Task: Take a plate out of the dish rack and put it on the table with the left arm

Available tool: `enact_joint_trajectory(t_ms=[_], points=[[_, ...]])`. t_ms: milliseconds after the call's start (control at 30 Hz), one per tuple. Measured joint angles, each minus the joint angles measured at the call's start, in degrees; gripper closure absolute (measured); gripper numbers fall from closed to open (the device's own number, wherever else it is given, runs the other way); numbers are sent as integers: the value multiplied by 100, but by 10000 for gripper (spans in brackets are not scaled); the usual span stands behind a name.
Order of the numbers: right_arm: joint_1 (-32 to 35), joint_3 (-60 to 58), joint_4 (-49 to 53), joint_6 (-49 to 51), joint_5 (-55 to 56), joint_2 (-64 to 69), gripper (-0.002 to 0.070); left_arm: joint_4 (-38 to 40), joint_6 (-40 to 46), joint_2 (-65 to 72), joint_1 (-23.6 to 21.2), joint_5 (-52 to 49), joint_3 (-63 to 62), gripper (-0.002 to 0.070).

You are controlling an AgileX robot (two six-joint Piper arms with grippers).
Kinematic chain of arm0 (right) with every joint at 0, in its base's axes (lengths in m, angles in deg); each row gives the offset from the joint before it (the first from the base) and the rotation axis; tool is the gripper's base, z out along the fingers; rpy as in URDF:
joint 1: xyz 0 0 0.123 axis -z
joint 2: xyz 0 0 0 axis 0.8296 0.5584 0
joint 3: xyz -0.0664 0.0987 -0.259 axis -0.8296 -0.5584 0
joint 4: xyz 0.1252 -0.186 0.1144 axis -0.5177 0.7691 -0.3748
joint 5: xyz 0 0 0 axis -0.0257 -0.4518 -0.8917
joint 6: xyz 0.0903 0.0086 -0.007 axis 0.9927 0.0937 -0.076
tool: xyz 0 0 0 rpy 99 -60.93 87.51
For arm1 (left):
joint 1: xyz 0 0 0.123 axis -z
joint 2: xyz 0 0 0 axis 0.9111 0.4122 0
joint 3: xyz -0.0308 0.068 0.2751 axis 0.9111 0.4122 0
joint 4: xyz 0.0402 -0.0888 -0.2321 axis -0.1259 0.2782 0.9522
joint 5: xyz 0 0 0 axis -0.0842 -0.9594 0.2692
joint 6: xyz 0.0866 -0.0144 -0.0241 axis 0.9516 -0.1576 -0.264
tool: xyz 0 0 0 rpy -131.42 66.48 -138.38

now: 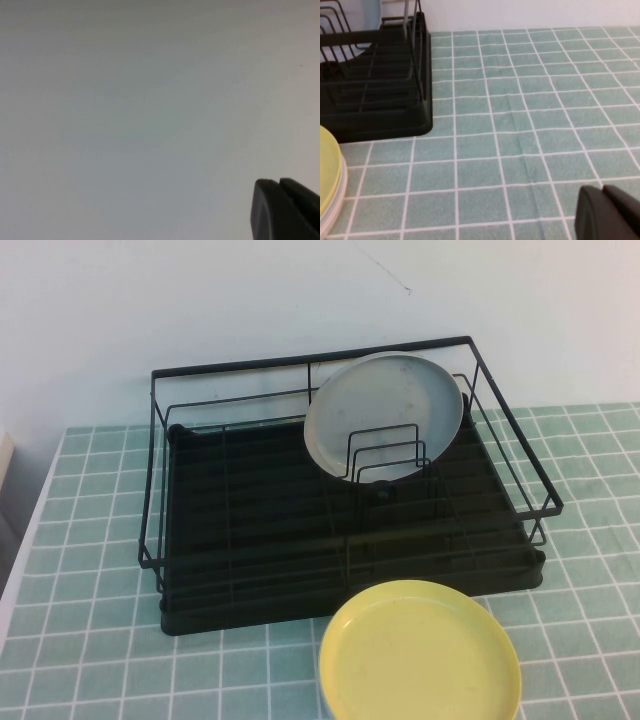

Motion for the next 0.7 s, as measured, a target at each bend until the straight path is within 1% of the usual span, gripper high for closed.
enact_joint_trajectory(t_ms=[33,100,167,233,333,367,533,600,700], points=[[0,0,0,0,0,0,678,-63,-28,-4,0,-8,-45,678],[0,0,0,0,0,0,678,-189,-79,-4,0,-351,-253,678],[0,0,0,0,0,0,678,-332,-214,-4,0,-1064,-724,678],[0,0,0,0,0,0,678,-347,-429,-4,0,-2028,-1335,678],[0,0,0,0,0,0,678,-61,-515,69,0,-3892,-2262,678],[0,0,0,0,0,0,678,-18,-515,188,0,-4334,-2482,678],[0,0,0,0,0,0,678,92,-500,1340,0,-6967,-3538,678],[0,0,0,0,0,0,678,194,-340,1915,0,-7916,-3922,678],[0,0,0,0,0,0,678,543,366,2819,0,-9035,-4389,678]])
